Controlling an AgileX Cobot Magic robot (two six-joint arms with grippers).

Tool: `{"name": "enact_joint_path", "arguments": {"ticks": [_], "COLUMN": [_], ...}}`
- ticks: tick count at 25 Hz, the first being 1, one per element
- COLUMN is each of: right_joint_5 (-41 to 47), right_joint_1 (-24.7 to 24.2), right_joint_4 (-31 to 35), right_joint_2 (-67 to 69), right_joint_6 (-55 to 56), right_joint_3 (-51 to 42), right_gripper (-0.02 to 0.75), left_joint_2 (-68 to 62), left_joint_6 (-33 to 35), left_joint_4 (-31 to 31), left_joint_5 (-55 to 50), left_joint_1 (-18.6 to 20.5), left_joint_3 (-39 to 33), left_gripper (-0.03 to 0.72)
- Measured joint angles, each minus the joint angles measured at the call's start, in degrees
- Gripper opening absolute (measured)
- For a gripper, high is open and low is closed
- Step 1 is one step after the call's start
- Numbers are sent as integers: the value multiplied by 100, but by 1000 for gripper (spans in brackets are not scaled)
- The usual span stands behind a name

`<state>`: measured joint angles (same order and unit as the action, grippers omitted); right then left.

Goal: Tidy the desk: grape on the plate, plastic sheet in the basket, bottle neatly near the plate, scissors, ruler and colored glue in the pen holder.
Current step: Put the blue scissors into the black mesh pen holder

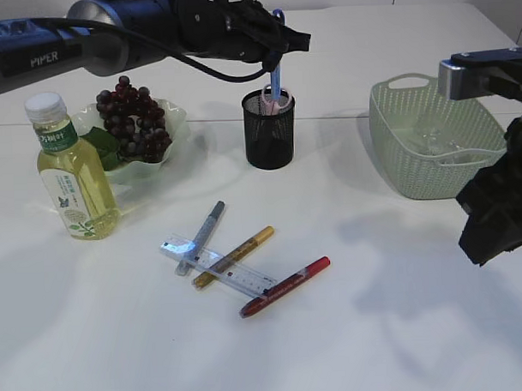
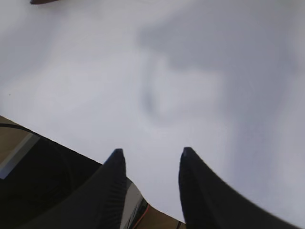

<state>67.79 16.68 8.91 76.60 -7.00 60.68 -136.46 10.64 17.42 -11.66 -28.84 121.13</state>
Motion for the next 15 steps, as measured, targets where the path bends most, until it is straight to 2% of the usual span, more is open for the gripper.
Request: {"name": "enact_joint_path", "arguments": {"ticks": [15], "right_joint_5": [0], "right_joint_1": [0], "right_joint_4": [152], "right_joint_2": [0], "right_joint_6": [0], "right_joint_3": [0], "right_gripper": [312], "left_joint_2": [68], "left_joint_6": [0], "left_joint_4": [10], "left_joint_5": [-440], "left_joint_1": [90], "left_joint_3": [0], "left_gripper": [49]}}
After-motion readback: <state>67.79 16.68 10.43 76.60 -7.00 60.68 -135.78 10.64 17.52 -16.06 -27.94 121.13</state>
